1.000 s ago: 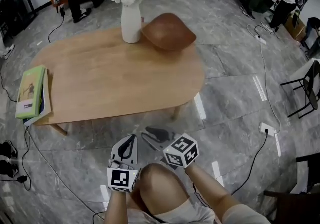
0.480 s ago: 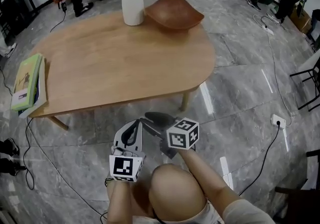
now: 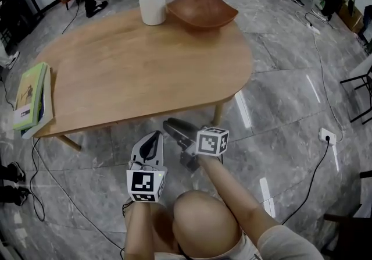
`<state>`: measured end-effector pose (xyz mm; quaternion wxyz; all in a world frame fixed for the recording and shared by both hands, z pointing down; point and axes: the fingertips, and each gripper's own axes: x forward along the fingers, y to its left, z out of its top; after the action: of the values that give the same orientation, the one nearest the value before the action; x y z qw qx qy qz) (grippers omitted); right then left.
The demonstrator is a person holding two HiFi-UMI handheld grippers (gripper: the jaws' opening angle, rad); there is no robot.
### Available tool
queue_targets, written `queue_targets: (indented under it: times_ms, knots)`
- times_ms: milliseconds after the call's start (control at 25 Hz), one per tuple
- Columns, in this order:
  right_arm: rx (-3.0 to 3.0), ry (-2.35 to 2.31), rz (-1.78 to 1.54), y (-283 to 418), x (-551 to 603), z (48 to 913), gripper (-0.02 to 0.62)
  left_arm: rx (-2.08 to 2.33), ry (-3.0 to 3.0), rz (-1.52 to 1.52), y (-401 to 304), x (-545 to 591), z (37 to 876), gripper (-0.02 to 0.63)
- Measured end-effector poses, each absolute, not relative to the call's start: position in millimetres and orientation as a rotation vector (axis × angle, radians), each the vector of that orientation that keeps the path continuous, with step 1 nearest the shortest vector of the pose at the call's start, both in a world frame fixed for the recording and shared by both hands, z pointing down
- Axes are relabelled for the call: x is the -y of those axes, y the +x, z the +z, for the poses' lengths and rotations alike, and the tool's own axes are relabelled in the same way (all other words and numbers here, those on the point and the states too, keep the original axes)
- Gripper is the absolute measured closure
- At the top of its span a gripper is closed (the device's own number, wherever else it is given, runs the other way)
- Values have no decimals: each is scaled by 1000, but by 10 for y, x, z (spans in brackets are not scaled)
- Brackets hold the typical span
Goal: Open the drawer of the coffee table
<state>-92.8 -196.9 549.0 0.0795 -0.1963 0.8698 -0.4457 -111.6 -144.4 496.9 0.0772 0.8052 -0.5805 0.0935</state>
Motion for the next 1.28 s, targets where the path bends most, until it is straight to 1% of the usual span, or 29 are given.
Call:
queue_targets:
  times_ms: [200, 760, 960, 1280]
  knots:
    - [-2538, -597, -1411, -979, 2116, 5637, 474, 1719, 2407, 274, -1141, 1449, 4990, 597]
    - [-2365, -438, -1335, -987, 2285, 5587, 474, 1694, 2402, 315, -1124, 1446, 5093, 597]
    - [-2367, -394, -1312, -1014, 2263, 5478, 485, 1699, 2396, 329, -1129, 1457, 5116, 597]
    - [-2373, -426, -1364, -993, 2196, 5580, 499, 1695, 2395, 340, -1137, 1511, 5128, 597]
